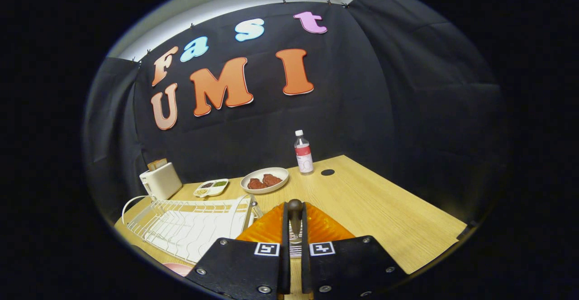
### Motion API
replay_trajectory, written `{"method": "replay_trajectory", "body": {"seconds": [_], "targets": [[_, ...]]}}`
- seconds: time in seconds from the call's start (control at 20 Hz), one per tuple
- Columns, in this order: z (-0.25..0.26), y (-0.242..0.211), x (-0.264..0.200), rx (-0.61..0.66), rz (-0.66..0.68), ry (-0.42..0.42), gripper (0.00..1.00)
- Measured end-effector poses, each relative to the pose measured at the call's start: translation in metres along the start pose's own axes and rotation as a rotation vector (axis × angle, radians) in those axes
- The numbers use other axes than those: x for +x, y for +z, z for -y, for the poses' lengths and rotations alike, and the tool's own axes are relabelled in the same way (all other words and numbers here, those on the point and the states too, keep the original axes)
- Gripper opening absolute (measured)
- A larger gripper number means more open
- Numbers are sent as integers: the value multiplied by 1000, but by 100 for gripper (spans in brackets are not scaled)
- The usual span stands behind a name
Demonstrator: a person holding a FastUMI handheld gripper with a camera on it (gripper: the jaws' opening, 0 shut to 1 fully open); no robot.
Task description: Take the plate from the dish rack, then take the spoon from the basket and place it into the plate.
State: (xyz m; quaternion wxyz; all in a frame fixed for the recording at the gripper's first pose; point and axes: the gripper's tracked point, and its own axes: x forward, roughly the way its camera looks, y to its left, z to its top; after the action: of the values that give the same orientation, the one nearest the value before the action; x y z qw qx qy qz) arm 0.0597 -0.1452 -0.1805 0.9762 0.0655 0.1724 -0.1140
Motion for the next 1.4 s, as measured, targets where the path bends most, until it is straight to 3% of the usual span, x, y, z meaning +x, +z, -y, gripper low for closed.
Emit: {"method": "replay_trajectory", "body": {"seconds": [0.4,0.7,1.2,1.4], "targets": [[-13,58,-19,-44,126,1,10],[-50,96,-58,-53,200,102,10],[-135,50,-111,-84,153,398,9],[-165,27,-127,-140,124,478,10]]}}
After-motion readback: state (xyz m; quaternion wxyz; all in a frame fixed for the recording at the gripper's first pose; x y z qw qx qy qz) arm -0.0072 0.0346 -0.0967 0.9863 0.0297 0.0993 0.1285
